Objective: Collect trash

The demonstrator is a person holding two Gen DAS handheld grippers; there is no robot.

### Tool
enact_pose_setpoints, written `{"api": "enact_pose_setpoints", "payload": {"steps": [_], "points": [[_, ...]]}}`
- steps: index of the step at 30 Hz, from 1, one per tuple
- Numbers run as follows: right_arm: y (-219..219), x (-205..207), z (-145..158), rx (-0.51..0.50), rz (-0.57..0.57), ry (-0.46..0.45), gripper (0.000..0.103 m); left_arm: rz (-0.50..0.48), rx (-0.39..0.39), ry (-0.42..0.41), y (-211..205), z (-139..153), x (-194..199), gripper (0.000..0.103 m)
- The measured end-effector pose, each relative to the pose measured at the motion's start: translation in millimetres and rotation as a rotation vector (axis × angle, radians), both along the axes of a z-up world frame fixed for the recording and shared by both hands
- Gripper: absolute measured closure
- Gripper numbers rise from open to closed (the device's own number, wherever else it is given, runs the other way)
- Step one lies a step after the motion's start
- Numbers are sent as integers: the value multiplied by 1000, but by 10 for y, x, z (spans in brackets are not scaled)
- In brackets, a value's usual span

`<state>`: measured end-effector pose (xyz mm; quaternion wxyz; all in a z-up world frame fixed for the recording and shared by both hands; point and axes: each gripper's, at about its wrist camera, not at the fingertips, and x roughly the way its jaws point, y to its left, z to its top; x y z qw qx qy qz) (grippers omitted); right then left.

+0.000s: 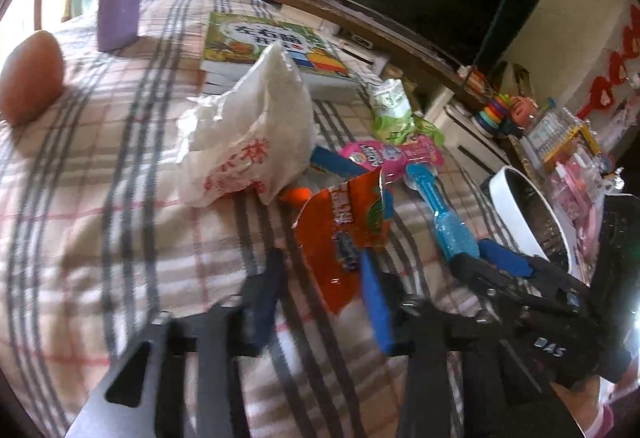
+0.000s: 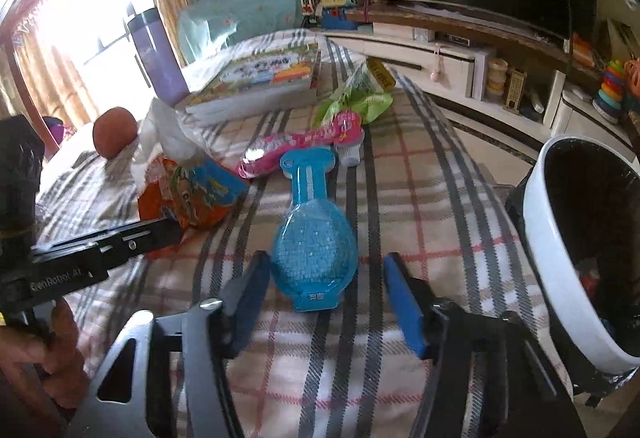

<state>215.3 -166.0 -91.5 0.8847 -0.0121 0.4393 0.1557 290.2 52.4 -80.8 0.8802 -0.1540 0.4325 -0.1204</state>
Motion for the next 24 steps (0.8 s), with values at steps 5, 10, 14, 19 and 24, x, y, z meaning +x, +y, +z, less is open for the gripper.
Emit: {"api": "enact_pose_setpoints", "payload": {"steps": [5, 10, 14, 19, 24], "points": [[-19, -34, -8, -21, -27, -10, 71, -35, -59, -3, 77, -120, 68, 95], [-39, -28, 9, -17, -56, -17, 71, -61, -128, -24, 178, -190, 123, 98], [-76, -117, 38, -7, -92, -22, 72, -88, -108, -55, 146, -199, 119, 101], [-166, -329, 63, 57, -94, -4, 72, -91, -95, -70, 162, -203, 122, 102], [-278, -432, 100, 90, -79, 10, 72, -73, -57, -66, 118, -125, -34, 103]]}}
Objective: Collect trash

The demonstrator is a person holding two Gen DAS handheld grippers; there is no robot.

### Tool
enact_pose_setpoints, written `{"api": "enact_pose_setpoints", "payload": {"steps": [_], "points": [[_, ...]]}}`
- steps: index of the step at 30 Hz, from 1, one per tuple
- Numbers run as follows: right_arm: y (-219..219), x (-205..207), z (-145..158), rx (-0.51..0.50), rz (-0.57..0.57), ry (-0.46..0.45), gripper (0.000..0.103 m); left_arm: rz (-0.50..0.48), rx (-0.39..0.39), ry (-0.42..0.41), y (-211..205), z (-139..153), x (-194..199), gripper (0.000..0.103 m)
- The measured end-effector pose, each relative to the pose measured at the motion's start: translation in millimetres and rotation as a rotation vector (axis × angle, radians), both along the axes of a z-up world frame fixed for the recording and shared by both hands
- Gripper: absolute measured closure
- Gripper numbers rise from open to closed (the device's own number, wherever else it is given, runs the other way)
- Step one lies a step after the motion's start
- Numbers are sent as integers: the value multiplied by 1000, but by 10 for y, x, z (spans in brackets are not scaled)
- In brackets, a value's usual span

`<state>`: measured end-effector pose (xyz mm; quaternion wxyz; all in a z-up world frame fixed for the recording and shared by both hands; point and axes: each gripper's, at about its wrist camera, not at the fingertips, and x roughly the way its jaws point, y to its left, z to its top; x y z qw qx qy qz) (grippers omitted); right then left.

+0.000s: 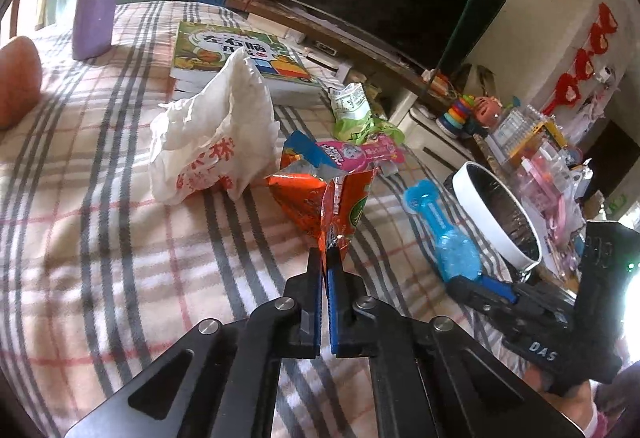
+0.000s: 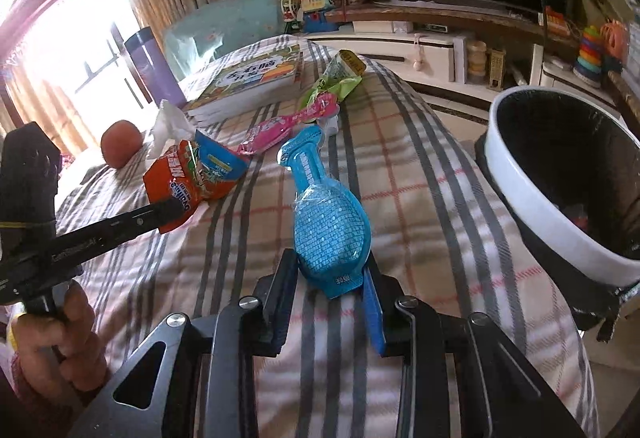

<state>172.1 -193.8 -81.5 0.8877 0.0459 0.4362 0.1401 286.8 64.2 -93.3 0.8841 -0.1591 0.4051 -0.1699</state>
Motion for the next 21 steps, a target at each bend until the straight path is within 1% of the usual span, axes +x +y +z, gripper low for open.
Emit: {"api": "enact_pose_setpoints", "payload": {"steps": [5, 12, 21], "points": [[-172, -99, 30, 38, 2, 2, 72, 12, 13, -5, -63, 87, -275, 103], [-380, -215, 97, 74, 9, -12, 72, -8, 33, -20, -287, 264, -610, 103], [-613, -358, 215, 80, 6, -45, 72, -69, 63, -33, -681, 405, -757, 103]]}}
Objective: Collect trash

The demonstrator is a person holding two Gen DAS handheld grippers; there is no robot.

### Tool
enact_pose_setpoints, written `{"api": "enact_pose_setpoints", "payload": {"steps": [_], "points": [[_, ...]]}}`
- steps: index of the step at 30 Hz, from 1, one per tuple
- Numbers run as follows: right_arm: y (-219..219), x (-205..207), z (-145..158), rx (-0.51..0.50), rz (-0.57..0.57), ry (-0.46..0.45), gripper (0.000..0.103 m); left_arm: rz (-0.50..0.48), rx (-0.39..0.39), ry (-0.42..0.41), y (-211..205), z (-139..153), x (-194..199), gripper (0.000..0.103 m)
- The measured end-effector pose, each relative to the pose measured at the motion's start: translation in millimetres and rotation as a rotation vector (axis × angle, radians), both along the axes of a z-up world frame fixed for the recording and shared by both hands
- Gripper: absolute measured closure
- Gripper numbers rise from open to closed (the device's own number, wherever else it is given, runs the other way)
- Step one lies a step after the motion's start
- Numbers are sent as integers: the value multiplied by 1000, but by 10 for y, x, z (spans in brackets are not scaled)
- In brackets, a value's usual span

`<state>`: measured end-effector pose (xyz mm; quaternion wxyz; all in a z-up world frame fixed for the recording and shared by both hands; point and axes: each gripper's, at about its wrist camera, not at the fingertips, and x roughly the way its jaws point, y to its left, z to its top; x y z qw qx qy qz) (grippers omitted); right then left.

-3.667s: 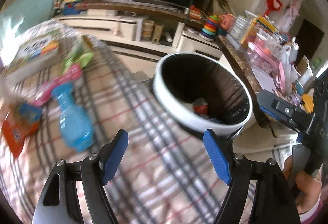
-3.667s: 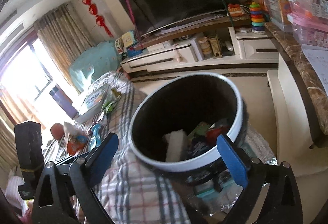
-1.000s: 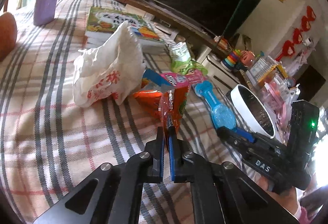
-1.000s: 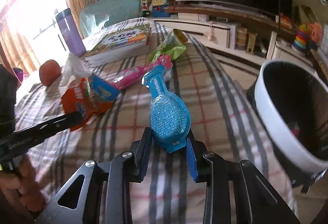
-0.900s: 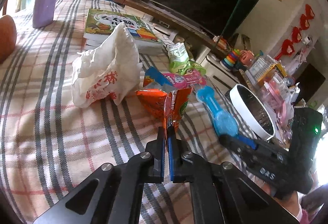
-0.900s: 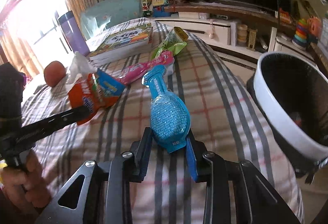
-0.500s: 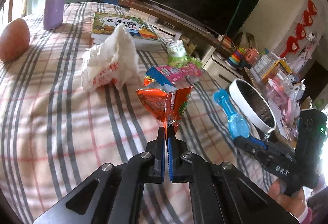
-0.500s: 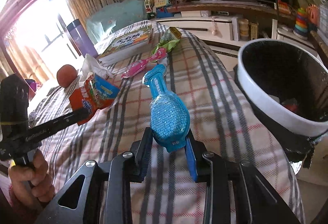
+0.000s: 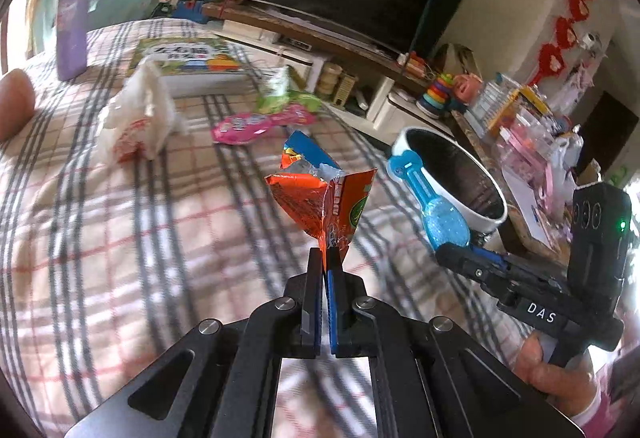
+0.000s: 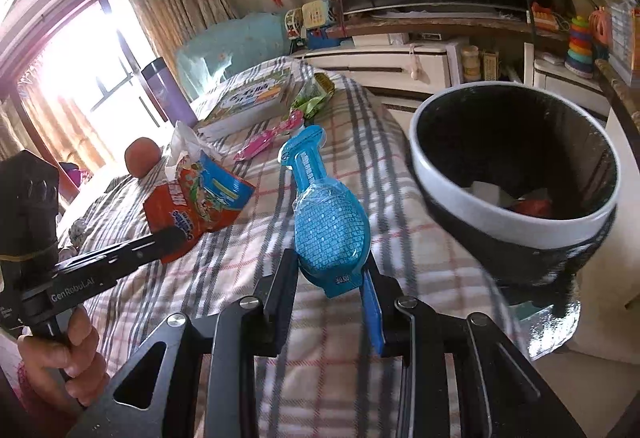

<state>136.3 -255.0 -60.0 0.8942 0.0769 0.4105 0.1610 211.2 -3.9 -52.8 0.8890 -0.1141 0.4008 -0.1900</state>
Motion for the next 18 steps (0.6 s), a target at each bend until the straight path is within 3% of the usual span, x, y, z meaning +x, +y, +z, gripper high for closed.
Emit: {"api": "enact_pose_setpoints", "payload": {"steps": [10, 14, 18], "points": [[-279, -124, 103, 11, -32, -34, 73, -53, 43, -16, -368, 107, -4, 103], [-400, -142, 139, 15, -52, -38, 86, -71, 56, -27, -495, 146, 7, 103], [-457, -148, 144, 11, -50, -36, 86, -85, 61, -37, -595, 172, 27, 103]]}}
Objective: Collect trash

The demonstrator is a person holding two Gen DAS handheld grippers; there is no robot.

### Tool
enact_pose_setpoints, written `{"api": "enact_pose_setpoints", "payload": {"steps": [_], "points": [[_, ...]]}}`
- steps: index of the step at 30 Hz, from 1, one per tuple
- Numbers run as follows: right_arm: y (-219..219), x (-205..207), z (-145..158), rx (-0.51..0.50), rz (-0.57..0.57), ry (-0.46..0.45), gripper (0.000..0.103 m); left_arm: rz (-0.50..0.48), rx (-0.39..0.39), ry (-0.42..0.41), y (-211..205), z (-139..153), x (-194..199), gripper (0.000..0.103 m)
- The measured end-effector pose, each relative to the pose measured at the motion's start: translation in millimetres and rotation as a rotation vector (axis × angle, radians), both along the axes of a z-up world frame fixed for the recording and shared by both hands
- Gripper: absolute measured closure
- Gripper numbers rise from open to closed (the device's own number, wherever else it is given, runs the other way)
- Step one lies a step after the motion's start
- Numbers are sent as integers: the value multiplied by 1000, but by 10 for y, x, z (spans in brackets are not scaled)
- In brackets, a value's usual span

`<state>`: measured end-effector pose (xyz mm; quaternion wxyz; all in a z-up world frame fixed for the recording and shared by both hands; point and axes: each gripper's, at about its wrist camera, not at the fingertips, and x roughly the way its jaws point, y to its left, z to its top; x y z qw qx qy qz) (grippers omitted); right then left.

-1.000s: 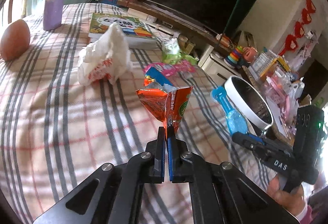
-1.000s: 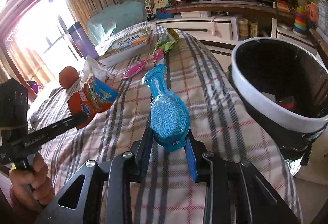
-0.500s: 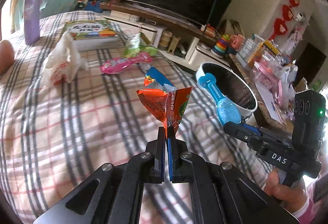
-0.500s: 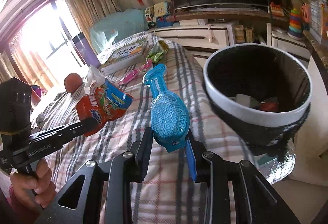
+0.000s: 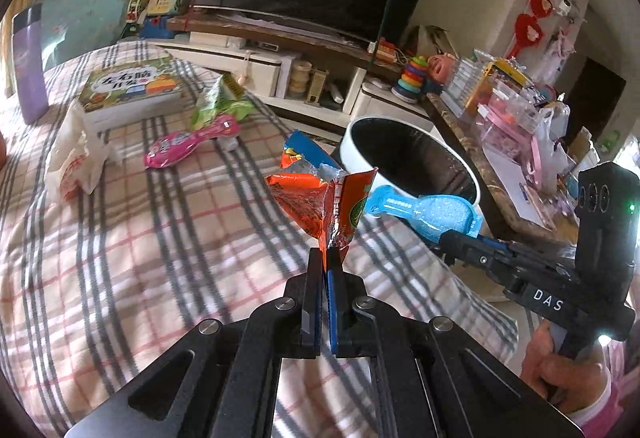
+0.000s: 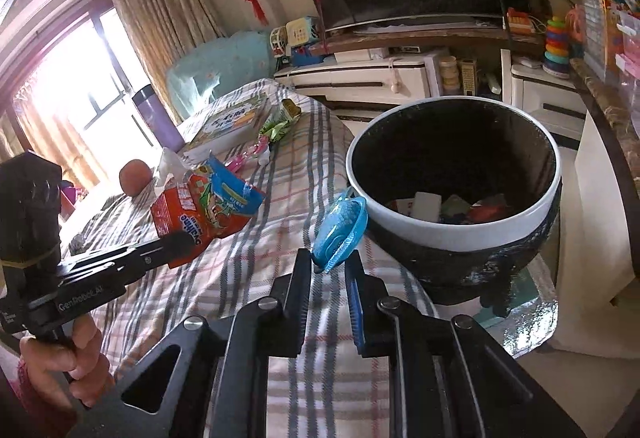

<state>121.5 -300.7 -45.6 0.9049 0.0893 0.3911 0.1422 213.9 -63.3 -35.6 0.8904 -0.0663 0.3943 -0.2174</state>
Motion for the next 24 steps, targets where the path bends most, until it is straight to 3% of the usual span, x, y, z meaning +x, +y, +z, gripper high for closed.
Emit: {"api": "enact_pose_setpoints", "payload": {"steps": [9, 24], "points": [[49, -34, -18, -9, 20, -10, 87, 11, 6, 8, -9, -24, -3, 103], [-58, -121, 228, -14, -3, -89, 88, -31, 4, -8, -159, 39, 30, 103]]}}
